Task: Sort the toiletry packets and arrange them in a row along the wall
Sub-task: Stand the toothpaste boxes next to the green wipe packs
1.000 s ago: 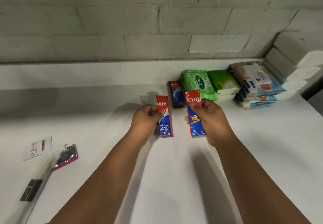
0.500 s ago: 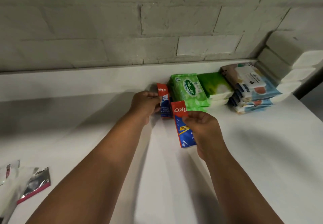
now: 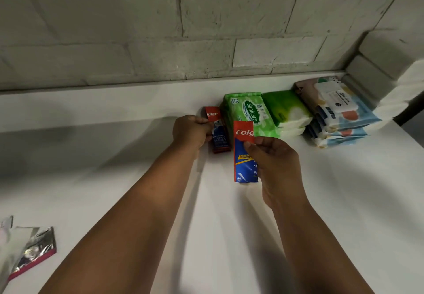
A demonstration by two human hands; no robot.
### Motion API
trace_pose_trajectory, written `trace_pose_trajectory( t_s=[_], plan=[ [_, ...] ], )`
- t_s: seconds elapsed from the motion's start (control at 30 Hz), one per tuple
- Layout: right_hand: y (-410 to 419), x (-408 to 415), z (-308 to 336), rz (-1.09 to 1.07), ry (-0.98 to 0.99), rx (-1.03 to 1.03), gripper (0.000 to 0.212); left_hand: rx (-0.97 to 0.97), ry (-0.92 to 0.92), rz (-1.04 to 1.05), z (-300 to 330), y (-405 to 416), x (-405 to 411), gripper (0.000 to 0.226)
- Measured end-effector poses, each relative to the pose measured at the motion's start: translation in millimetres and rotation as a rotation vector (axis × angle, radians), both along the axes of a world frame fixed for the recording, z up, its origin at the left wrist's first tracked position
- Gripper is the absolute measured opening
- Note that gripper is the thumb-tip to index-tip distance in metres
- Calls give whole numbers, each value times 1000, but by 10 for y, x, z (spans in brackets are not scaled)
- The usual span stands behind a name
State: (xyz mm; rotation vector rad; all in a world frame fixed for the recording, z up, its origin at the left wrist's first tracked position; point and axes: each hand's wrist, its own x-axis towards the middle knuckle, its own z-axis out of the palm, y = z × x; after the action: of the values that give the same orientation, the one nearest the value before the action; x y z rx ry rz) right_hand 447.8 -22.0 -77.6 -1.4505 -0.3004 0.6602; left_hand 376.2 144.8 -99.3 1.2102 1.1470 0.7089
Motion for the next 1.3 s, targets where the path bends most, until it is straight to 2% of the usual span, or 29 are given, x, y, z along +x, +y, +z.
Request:
trace_pose_trajectory(
  t_s=[0.4, 0.57, 0.7, 0.77, 0.83, 0.93, 1.07, 1.1, 1.3],
  plan=[
    [-9, 3, -11, -6, -8, 0, 16, 95, 147, -26, 56, -34, 4, 20],
    [16, -12, 33, -3, -17, 22, 13, 246, 187, 40, 258, -212, -129, 28],
    [83, -47, 73, 12, -28, 52, 14, 51, 28, -247, 448, -613, -332, 19],
    [114, -75, 62, 27, -40, 46, 16, -68, -39, -321, 444, -709, -414, 11],
    [135, -106, 31, 27, -67, 27, 15, -132, -78, -303, 416, -712, -462, 12],
    [137, -181, -23, 39, -53, 28, 9, -120, -96, -258, 409, -640, -493, 16],
    [96, -296, -120, 35, -28, -1, 18, -78, -147, -149, 468, -391, -394, 8],
    [86, -321, -162, 34, -47, -30, 19, -74, -149, -137, 483, -326, -351, 3],
    [116, -342, -298, 89, -250, -176, 8, -69, -59, -97, 319, -47, -87, 16]
  ],
)
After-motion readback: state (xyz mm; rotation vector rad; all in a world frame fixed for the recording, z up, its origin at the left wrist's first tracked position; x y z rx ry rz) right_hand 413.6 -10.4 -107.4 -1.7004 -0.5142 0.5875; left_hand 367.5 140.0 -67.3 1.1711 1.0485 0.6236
